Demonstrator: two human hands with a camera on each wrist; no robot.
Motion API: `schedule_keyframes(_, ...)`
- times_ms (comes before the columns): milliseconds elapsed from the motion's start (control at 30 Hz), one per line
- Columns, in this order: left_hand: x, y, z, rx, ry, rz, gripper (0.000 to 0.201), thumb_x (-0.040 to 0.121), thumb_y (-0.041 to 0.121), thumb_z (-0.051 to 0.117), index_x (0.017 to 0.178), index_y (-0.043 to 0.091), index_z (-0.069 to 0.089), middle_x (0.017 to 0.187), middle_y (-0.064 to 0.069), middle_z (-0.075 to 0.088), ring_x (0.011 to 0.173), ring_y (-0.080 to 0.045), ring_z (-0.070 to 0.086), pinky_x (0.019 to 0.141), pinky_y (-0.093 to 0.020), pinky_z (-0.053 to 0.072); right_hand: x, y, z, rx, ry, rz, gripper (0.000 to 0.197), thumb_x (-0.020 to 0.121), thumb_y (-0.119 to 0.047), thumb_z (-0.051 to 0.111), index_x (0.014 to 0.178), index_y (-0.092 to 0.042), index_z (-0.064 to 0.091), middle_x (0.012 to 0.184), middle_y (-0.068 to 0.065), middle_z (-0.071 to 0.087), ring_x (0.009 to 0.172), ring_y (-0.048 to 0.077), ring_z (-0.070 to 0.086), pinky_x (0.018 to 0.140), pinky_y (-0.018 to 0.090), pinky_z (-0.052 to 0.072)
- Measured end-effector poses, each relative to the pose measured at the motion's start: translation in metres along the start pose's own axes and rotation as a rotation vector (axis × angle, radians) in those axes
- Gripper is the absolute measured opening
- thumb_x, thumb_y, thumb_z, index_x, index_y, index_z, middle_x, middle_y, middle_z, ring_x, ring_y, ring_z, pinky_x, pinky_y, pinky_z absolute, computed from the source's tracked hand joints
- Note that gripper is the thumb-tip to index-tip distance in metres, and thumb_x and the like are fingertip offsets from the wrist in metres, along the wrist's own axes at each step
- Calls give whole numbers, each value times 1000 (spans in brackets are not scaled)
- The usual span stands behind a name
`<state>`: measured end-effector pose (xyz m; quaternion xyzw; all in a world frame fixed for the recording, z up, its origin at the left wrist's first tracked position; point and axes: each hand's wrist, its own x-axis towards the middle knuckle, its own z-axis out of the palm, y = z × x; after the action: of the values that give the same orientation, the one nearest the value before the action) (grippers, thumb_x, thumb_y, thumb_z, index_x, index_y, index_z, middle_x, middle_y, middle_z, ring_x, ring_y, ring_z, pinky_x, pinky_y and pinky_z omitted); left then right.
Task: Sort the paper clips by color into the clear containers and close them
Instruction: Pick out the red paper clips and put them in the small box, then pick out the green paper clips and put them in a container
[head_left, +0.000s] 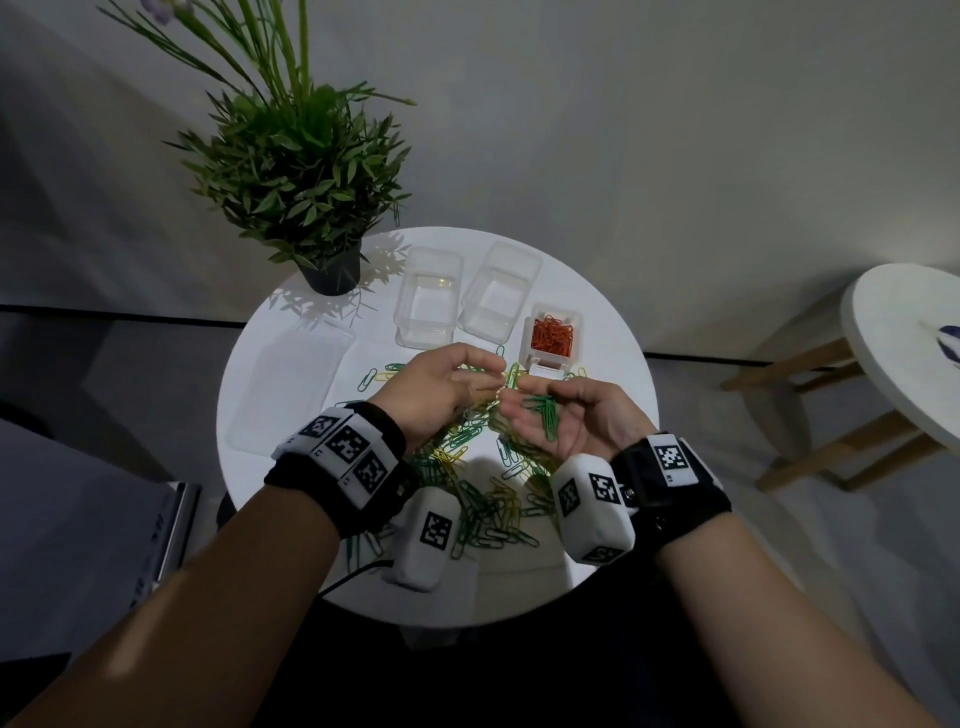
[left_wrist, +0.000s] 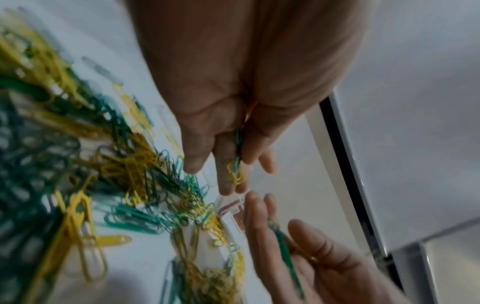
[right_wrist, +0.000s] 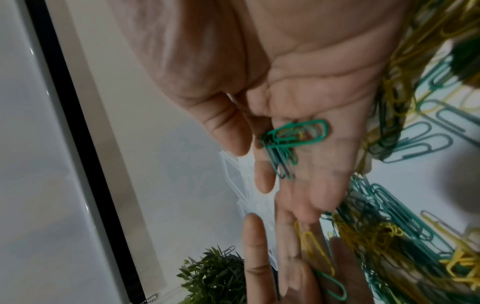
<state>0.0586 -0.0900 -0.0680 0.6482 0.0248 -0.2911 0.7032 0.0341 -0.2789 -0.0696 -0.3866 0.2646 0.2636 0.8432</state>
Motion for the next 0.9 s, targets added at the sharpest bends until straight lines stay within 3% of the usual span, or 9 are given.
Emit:
schedule_keyframes(67, 0, 0, 2, 64, -9, 39, 46, 84, -25, 35, 102, 9, 61, 113, -28, 64, 107, -30, 63, 95, -29, 50, -2, -1, -4, -21, -40, -15, 46, 57, -7, 70, 100, 10, 69, 113, 28, 64, 93, 37, 69, 81, 42, 56)
schedule_keyframes(133, 1, 1, 5, 104, -1, 65, 46, 85, -25, 35, 100, 11, 61, 106, -26, 65, 104, -28, 62, 100, -29, 45, -5, -2, -8, -28, -80, -32, 60, 54, -8, 74, 110, 10, 65, 122, 27, 60, 100, 36, 67, 89, 42, 53)
schedule_keyframes(267, 2, -5, 14, 158, -34, 42, 46, 83, -24, 29, 92, 7, 61, 80, -10, 70, 77, -24, 61, 71, -29, 49, -10, -7, -15, -13, -107, -35, 53, 71, 4, 52, 124, 6, 55, 126, 24, 59, 99, 32, 68, 79, 36, 58)
schedule_keyframes(367, 6, -13, 16, 547, 83, 79, 37, 88, -7, 33, 91, 10, 66, 68, 5, 59, 62, -13, 50, 55, -23, 37, -12, -12, -22, -37, -59, -66, 43, 82, 10, 34, 119, 4, 57, 117, 22, 63, 94, 32, 69, 71, 34, 61)
schedule_keyframes(433, 6, -16, 21, 857, 60, 110, 29, 93, 6, 39, 98, 9, 67, 77, 4, 62, 69, -11, 55, 58, -23, 42, -16, -19, -23, -52, 6, -91, 29, 82, 6, 50, 109, 4, 61, 108, 23, 65, 83, 32, 70, 64, 33, 61)
schedule_keyframes(533, 9, -20, 25, 1097, -40, 78, 30, 90, 16, 50, 116, 18, 65, 114, -1, 67, 105, -18, 60, 88, -23, 46, -20, -31, -30, -14, 93, -91, 34, 58, -6, 82, 88, 4, 67, 86, 18, 64, 59, 24, 65, 51, 28, 58)
schedule_keyframes(633, 16, -20, 23, 1272, -133, 118, 38, 88, 25, 66, 126, 26, 62, 130, 7, 60, 121, -13, 53, 98, -21, 37, -17, -40, -38, 101, 196, -119, 11, 91, -8, 51, 93, 0, 60, 78, 13, 61, 53, 19, 62, 52, 23, 55)
schedule_keyframes(767, 24, -13, 21, 1394, -202, 179, 32, 89, 30, 65, 120, 20, 67, 125, 3, 63, 118, -17, 54, 98, -27, 42, -11, -41, -40, 100, 167, -69, 14, 86, -3, 53, 100, -4, 55, 74, 11, 59, 53, 19, 58, 54, 23, 51)
schedule_keyframes(900, 23, -9, 21, 1516, -218, 286, 20, 92, 24, 52, 100, 17, 70, 109, 1, 64, 102, -20, 58, 80, -27, 45, -3, -38, -42, 27, 196, -110, 26, 93, 7, 38, 114, -5, 48, 72, 13, 54, 49, 19, 56, 51, 25, 52)
